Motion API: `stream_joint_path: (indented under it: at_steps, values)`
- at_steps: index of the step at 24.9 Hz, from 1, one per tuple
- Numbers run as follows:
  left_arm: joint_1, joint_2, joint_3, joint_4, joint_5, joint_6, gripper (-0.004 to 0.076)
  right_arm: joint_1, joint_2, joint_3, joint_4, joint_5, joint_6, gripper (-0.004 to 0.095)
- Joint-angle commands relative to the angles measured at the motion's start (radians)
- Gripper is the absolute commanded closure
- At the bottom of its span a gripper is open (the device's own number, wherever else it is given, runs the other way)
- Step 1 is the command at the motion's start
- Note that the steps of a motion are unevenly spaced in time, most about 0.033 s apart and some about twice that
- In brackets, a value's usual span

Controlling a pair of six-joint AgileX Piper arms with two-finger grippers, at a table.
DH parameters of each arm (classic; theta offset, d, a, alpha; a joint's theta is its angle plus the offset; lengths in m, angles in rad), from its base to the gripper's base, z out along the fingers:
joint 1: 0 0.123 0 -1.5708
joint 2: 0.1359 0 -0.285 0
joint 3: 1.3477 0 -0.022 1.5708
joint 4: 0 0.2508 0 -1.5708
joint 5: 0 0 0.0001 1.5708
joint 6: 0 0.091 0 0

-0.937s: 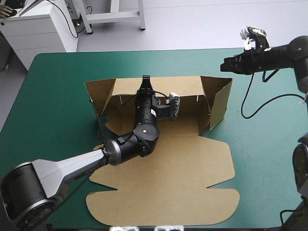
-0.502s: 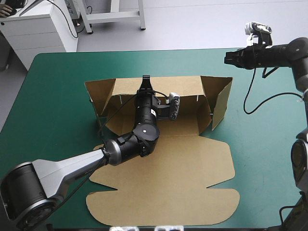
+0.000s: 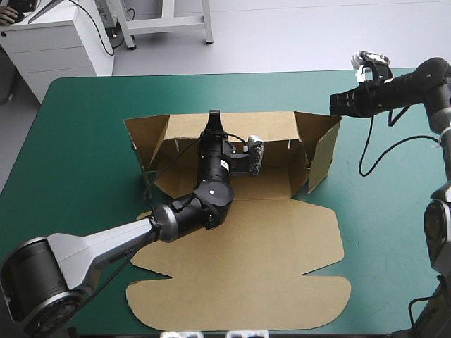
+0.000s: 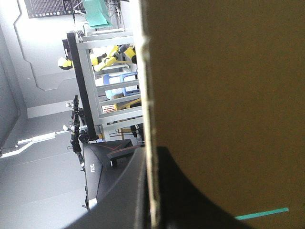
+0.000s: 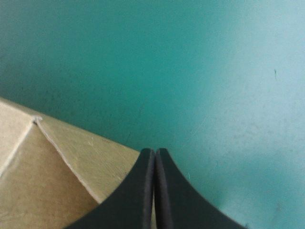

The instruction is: Fold the box

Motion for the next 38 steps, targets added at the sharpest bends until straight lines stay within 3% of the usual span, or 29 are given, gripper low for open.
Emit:
stream_joint_path:
  at_steps: [1, 6, 22, 27, 38]
  values:
    - [-0.004, -0.039, -0.028, 0.044, 0.023, -0.009, 0.0726, -0.005, -0.051, -0.027, 0.016, 0.059, -0.002, 0.0926]
    - [-0.004, -0.039, -0.028, 0.044, 0.026, -0.009, 0.0726, 0.012, -0.120, 0.130, 0.020, 0.067, -0.043, 0.0926]
    - [-0.004, -0.039, -0.028, 0.044, 0.027, -0.016, 0.0726, 0.014, -0.333, 0.604, 0.314, -0.135, -0.488, 0.0926]
    - [-0.004, -0.039, -0.028, 0.030, 0.027, -0.019, 0.0726, 0.014, -0.341, 0.673, 0.409, -0.146, -0.625, 0.0926]
    - [-0.004, -0.039, -0.028, 0.013, 0.027, -0.019, 0.0726, 0.038, -0.343, 0.699, 0.403, -0.170, -0.694, 0.0911]
